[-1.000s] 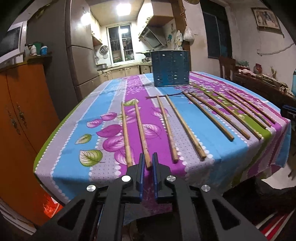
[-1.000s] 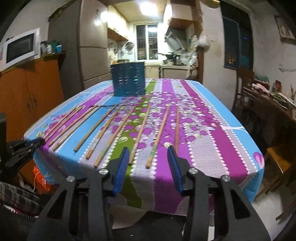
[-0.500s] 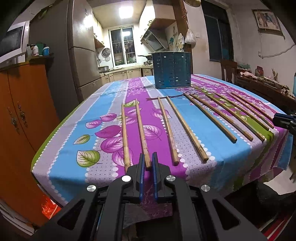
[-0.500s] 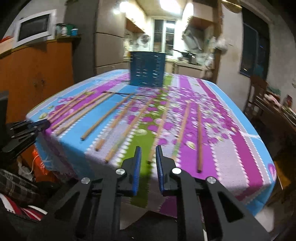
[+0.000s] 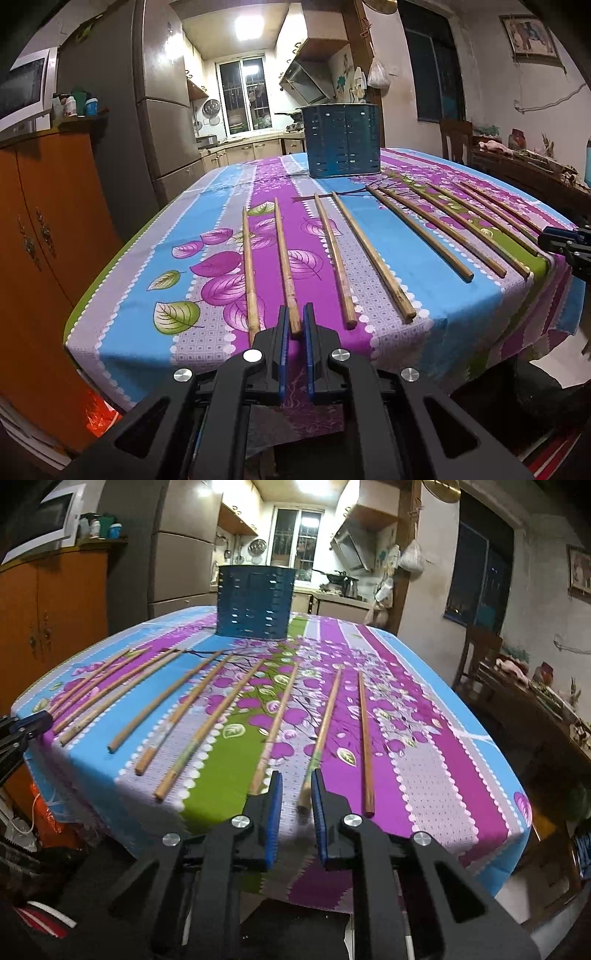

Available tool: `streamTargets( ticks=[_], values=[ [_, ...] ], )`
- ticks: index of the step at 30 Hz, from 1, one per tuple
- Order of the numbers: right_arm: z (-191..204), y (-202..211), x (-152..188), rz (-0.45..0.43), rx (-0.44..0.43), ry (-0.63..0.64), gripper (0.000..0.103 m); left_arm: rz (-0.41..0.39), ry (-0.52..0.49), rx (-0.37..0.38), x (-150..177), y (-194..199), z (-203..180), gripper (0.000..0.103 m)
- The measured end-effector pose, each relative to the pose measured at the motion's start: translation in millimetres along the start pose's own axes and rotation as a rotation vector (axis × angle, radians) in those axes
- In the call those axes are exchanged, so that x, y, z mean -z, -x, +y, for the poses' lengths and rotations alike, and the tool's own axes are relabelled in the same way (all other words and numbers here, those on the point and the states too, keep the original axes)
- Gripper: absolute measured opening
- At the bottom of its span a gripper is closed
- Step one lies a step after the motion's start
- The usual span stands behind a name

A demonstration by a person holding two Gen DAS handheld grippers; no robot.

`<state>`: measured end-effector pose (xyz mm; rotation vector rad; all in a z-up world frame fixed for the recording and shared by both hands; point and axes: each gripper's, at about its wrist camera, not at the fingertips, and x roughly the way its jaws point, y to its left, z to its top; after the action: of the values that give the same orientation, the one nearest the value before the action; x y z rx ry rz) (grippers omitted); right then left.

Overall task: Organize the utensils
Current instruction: 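Close the left tool on one chopstick while the right tool closes on another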

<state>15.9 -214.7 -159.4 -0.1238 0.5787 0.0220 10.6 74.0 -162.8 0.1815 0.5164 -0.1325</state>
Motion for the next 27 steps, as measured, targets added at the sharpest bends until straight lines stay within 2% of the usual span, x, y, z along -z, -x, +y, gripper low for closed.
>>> streamTargets(
  ticks=[5,13,21,27],
  values=[
    [-5,-8,2,0.01,-0.005,-0.033,0.014,0.0,0.0,0.0,0,0,0,0.009],
    [-18,-7,3,-0.003,-0.065,-0.136,0.005,-0.001,0.013,0.004,-2,-2,2,0.008],
    [-27,8,-9,-0.065,-0.067,-0.175,0.005,-0.014,0.01,0.001,-6,1,3,0.008],
    [-31,23,-18,-0.122,-0.061,-0.166,0.005,-0.058,0.019,-0.008,-18,13,9,0.008]
  ],
)
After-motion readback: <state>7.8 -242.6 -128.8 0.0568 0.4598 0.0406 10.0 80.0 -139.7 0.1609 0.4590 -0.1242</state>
